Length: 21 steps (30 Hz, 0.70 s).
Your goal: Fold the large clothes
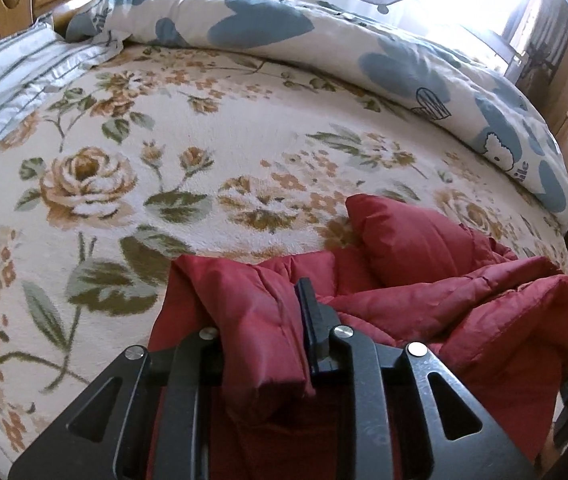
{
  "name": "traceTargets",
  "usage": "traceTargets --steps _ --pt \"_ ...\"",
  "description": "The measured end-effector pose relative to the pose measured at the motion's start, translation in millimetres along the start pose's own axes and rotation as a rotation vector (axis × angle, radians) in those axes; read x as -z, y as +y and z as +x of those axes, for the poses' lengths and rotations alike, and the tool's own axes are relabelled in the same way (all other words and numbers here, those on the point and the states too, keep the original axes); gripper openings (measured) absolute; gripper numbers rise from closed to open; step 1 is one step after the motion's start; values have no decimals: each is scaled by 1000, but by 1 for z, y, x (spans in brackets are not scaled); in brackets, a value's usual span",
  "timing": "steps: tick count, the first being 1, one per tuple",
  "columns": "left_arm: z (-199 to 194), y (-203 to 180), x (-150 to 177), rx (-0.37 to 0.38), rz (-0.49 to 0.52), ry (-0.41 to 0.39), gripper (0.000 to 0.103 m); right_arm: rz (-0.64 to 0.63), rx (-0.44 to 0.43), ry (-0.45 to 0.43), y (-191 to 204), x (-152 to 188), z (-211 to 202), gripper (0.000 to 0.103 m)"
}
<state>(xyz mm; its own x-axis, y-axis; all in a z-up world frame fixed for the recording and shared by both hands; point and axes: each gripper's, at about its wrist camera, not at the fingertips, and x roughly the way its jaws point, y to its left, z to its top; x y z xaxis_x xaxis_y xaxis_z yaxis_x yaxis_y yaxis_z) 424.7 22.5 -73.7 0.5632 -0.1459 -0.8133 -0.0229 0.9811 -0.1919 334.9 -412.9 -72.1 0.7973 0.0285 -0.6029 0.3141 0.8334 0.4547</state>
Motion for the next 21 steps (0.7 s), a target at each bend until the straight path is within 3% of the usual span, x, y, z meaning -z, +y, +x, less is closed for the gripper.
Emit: traceTargets --steps 4,8,12,16,21 --pt "-9 5 1 37 -16 -1 25 36 -8 32 -5 -3 13 27" --pt "-38 11 10 57 -19 -35 45 34 -3 36 -6 -1 17 27" --pt "-83 6 29 101 30 -102 45 38 7 30 -6 0 18 27" --pt "-112 -11 50 168 108 -120 45 43 26 37 -6 -3 23 27" --pt "-112 -56 87 240 261 -47 45 47 42 46 -5 -7 27 28"
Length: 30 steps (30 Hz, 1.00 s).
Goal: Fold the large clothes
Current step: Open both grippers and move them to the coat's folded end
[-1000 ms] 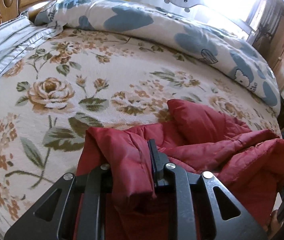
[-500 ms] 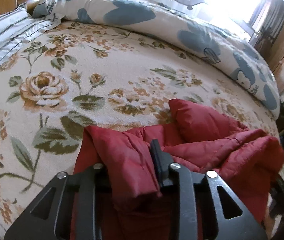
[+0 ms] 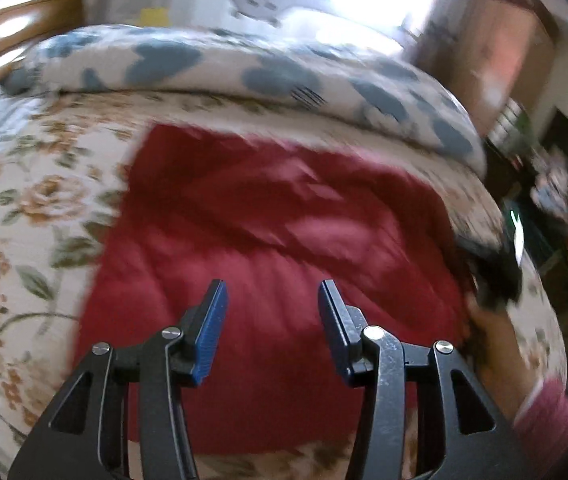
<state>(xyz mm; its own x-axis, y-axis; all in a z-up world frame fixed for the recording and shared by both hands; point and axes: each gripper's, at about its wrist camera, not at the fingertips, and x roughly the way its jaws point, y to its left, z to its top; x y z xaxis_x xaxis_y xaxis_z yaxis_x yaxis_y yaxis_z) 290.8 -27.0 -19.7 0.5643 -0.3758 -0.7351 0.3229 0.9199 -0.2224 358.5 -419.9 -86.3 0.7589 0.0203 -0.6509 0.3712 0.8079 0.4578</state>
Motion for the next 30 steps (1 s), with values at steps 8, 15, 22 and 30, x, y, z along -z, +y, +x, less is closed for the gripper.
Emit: traceTargets --steps 8,15,22,30 --pt "61 -15 13 -197 110 72 47 6 -61 4 4 -9 -27 44" --pt "73 -10 8 -217 92 52 47 -210 -140 -145 48 12 -126 83" --pt "70 -12 10 -211 90 62 46 -547 -32 124 101 58 -71 83" --pt "42 38 -8 -251 -23 9 45 -388 14 190 62 37 -20 86"
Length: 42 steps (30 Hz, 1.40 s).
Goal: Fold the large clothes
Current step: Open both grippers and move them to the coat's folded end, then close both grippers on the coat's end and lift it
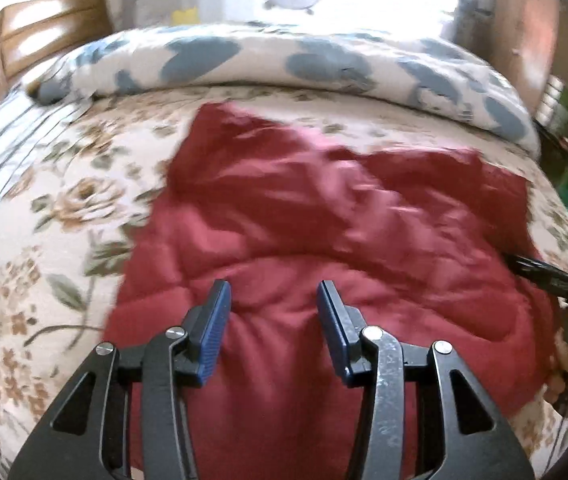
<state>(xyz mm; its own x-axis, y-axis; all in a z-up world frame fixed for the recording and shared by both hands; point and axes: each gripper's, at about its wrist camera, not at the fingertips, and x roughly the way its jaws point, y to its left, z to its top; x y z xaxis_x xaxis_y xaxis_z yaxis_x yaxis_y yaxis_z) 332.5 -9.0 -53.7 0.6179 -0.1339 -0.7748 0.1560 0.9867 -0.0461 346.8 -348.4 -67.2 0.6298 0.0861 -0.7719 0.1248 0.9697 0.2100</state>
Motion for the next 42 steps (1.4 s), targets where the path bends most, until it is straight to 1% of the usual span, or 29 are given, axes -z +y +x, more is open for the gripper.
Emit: traceTargets --steps 1,3,7,10,20,24,27,29,31,33,35,38,42 --pt "11 7 -2 -14 -17 29 45 16 -4 9 -3 -3 3 87" --pt "35 18 -7 -1 -39 73 45 45 -12 27 -7 -10 10 87" --pt "59 14 -14 -47 -20 93 48 77 -25 37 -17 -13 21 89" --pt "68 10 -15 -68 -5 97 50 101 -32 26 -22 -12 25 91" --pt "70 10 -18 -72 6 116 50 114 -39 20 -24 -12 24 91" --pt "65 16 -20 -44 -2 128 50 114 -44 4 -23 -12 7 91" --pt "58 20 -21 -26 -16 130 51 121 -51 -22 -24 -8 -15 91" --pt "50 23 -21 -3 -33 126 56 122 -63 -32 -25 -3 -28 92" --pt "38 28 -20 27 -49 112 58 117 -73 -38 -27 3 -41 92" --pt "26 33 -17 56 -59 95 62 117 -85 -38 -32 10 -51 92" --pt "13 40 -13 80 -78 74 73 121 -86 -42 -38 15 -59 92" --pt "2 53 -8 106 -107 53 74 132 -76 -49 -51 23 -69 92" --pt "-3 74 -2 147 -170 59 74 167 -78 -44 -71 30 -75 92"
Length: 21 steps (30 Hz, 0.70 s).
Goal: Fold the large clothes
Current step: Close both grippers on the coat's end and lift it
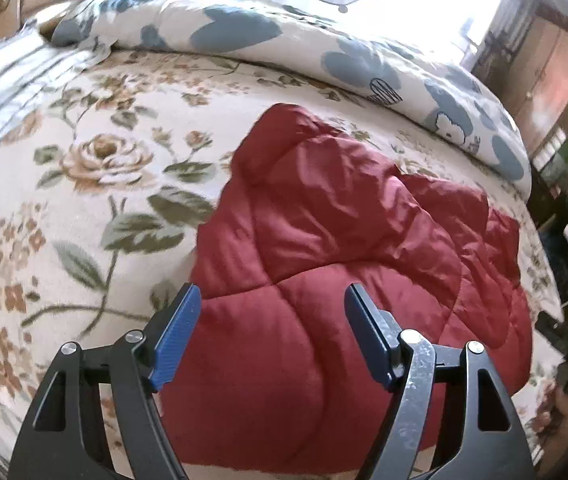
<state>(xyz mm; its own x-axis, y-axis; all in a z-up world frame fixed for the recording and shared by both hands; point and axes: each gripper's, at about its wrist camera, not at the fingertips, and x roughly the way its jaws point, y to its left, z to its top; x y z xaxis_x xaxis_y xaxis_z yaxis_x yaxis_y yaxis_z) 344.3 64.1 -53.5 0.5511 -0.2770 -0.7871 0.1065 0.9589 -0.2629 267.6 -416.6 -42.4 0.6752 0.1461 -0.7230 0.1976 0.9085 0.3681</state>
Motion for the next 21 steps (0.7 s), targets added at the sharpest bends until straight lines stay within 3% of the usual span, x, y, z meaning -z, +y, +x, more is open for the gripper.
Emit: traceTargets --steps 6,12,21 --pt "4 26 6 37 -83 28 74 42 -19 15 -18 6 -2 92" --pt "12 47 10 123 -184 62 74 71 -44 32 -27 13 0 92" --pt "27 53 10 175 -220 100 74 165 -122 53 -43 17 11 92"
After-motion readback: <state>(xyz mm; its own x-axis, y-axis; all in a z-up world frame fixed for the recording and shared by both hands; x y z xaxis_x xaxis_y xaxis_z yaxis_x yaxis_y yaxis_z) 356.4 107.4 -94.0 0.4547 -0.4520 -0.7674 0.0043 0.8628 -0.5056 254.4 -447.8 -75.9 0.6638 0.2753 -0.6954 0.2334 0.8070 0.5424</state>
